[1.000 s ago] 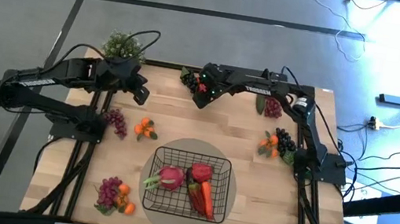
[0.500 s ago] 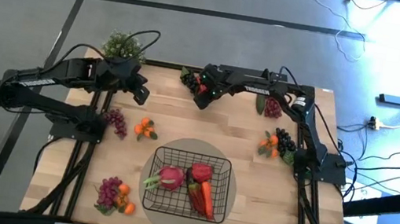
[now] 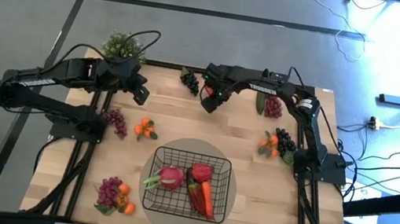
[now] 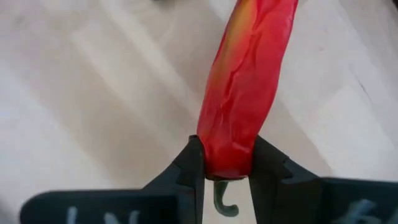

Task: Build produce basket
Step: Put the red chili pepper into the black wire basket

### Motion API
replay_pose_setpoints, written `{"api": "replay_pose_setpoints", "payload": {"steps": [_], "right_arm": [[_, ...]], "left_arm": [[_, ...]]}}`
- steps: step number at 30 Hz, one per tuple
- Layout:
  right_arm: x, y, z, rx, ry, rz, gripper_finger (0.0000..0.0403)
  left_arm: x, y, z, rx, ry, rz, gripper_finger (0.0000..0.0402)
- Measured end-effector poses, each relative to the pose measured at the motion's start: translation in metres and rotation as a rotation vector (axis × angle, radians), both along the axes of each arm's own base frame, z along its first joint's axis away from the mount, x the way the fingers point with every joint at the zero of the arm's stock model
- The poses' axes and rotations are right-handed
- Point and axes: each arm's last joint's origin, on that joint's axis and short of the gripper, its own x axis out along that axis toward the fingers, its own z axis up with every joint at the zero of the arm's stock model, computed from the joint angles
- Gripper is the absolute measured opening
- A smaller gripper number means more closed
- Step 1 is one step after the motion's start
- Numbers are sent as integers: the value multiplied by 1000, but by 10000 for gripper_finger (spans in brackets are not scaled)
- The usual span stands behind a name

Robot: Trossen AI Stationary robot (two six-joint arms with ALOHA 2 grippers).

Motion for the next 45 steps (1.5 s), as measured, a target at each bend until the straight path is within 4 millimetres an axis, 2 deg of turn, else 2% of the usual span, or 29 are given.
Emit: {"api": "replay_pose_setpoints", "payload": {"steps": [3,9,16,19,24,29,35,41,45], "right_arm": [[0,11,17,15,40,37,68],[-3,40,64,43,129,116,68],[-2,90,124,46,150,224,68],[1,115,146,29,68,289,63],[0,156,176,106,-65,415,63],[-15,197,194,243,-130,599,63],[-31,236,211,407,-218,830,63],[-39,268,213,512,-247,1003,63],[-39,277,207,519,-223,1041,63]], "left_arm": [[0,0,0,10,11,-11,0],[0,0,0,19,28,-41,0],[1,-2,-1,-4,37,-126,0],[2,-3,-1,-7,46,-172,0],[2,-4,-1,-3,51,-190,0],[3,-9,-1,-1,59,-250,0],[5,-16,-1,-17,52,-309,0],[7,-24,-1,-53,26,-329,0],[8,-33,-1,-65,33,-442,0]]}}
